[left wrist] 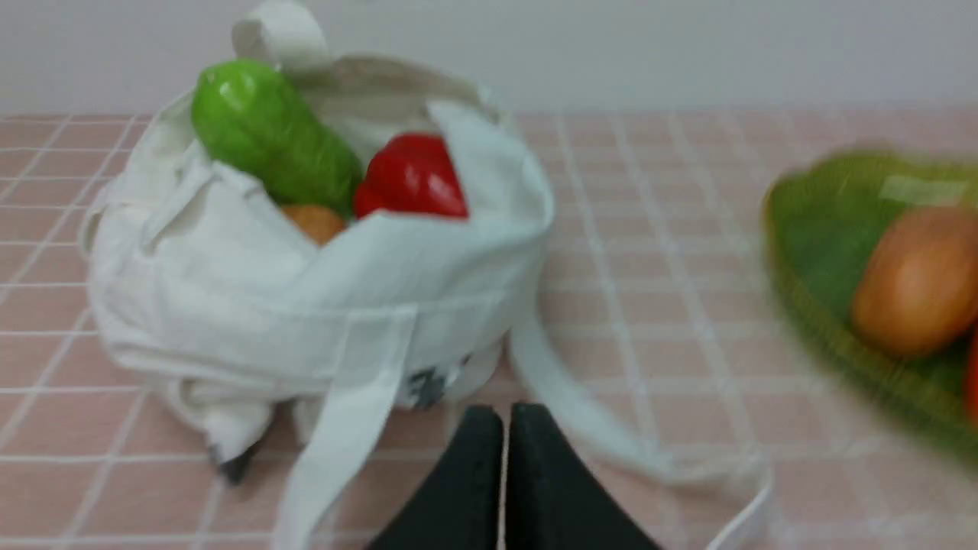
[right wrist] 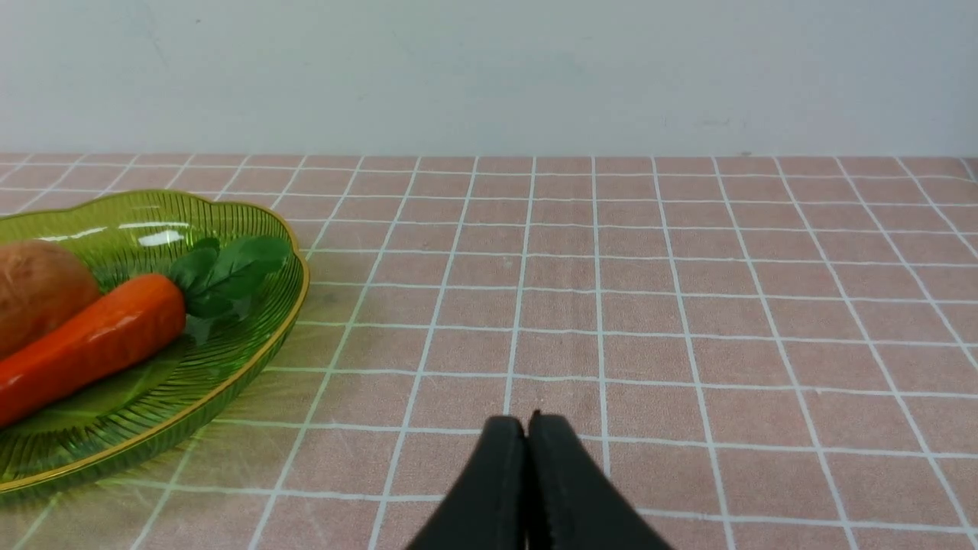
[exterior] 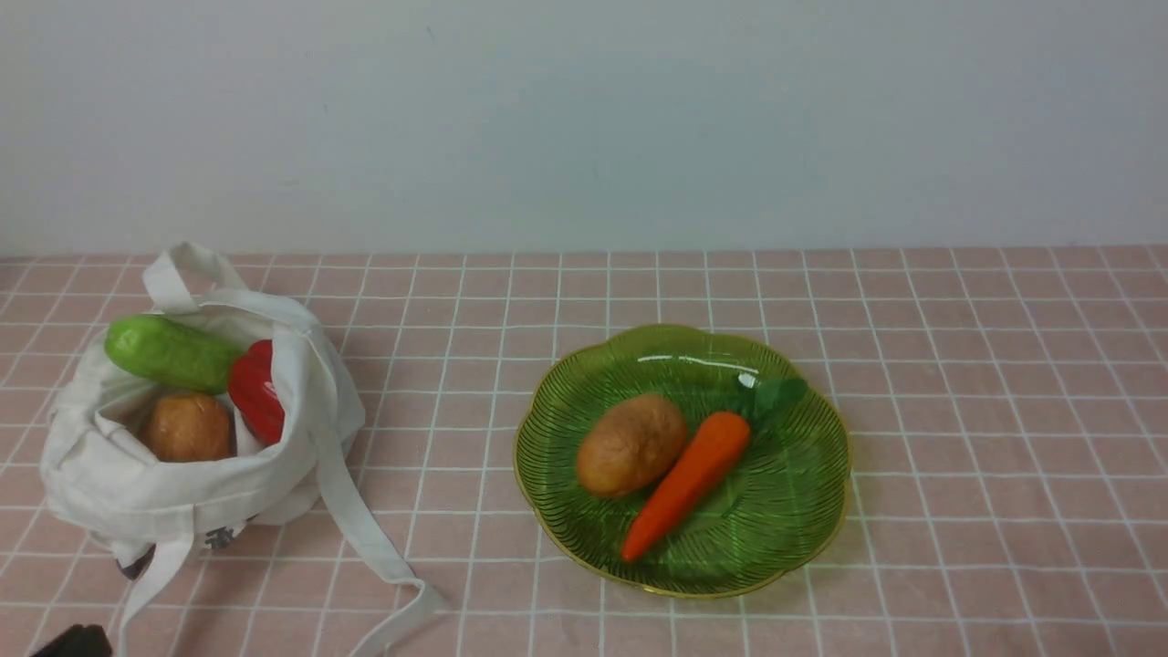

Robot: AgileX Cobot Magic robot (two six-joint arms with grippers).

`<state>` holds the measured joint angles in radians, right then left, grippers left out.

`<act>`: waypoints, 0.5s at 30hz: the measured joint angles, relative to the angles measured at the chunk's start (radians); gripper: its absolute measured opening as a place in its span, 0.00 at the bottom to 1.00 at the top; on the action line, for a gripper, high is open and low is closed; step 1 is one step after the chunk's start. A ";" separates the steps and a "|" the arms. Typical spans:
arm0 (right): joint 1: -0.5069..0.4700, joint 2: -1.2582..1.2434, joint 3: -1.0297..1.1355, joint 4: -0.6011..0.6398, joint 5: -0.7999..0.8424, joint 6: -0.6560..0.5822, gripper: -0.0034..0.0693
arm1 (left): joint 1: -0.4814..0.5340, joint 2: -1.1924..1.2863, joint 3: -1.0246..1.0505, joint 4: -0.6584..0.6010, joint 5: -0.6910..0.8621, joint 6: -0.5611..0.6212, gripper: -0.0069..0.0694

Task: Take vegetables from bag on pink coffee tablecloth place on plate.
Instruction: 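Reach into the cloth bag and grasp the green cucumber with the left gripper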

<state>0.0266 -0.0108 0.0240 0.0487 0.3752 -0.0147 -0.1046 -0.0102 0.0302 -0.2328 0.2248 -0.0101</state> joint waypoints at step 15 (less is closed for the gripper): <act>0.000 0.000 0.000 0.000 0.000 0.000 0.03 | 0.000 0.000 -0.036 -0.446 -0.463 -0.069 0.08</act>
<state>0.0266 -0.0108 0.0240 0.0487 0.3752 -0.0147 -0.1046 -0.0102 -0.0058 -0.6787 -0.2384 -0.0787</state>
